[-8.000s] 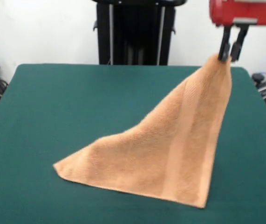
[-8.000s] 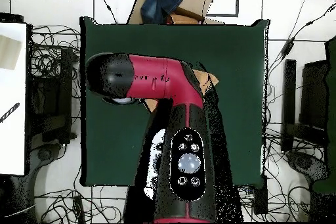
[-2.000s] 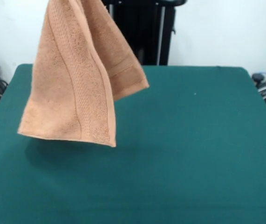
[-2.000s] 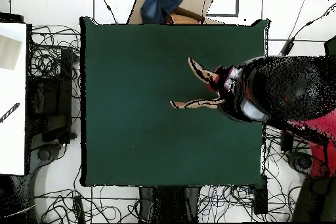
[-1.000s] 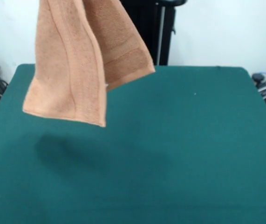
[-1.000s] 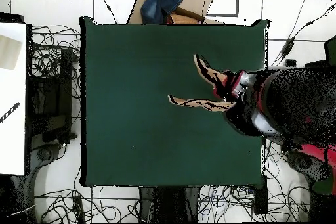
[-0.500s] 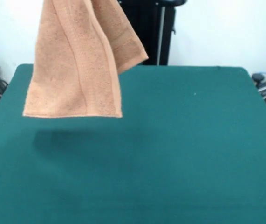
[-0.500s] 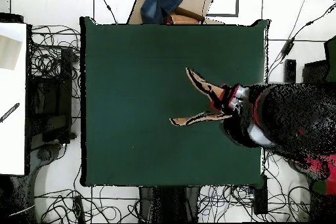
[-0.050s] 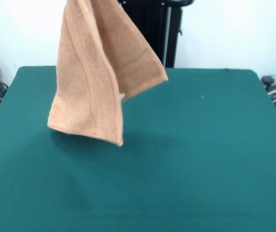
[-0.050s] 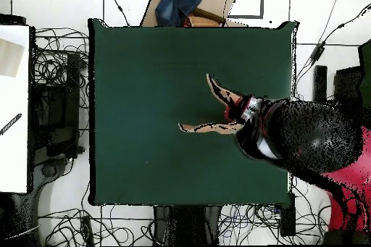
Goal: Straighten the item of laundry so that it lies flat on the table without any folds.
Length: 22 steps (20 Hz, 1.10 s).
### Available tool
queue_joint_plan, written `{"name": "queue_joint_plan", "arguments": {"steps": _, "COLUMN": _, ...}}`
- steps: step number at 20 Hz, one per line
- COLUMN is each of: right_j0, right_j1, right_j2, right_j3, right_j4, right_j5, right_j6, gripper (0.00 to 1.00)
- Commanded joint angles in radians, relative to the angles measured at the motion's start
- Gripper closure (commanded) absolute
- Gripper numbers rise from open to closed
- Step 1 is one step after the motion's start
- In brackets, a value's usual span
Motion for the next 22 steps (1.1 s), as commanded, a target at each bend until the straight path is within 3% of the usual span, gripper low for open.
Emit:
{"name": "queue_joint_plan", "arguments": {"steps": 1, "right_j0": -0.038, "right_j1": 0.069, "right_j2": 0.129, "right_j3": 0.203, "right_j4": 0.0, "right_j5": -0.137, "right_j6": -0.256, "gripper": 1.0}}
{"name": "queue_joint_plan", "arguments": {"steps": 6, "right_j0": -0.075, "right_j1": 0.094, "right_j2": 0.184, "right_j3": 0.224, "right_j4": -0.027, "right_j5": -0.192, "right_j6": -0.241, "gripper": 1.0}}
{"name": "queue_joint_plan", "arguments": {"steps": 22, "right_j0": -0.11, "right_j1": 0.07, "right_j2": 0.265, "right_j3": 0.254, "right_j4": -0.068, "right_j5": -0.201, "right_j6": -0.164, "gripper": 1.0}}
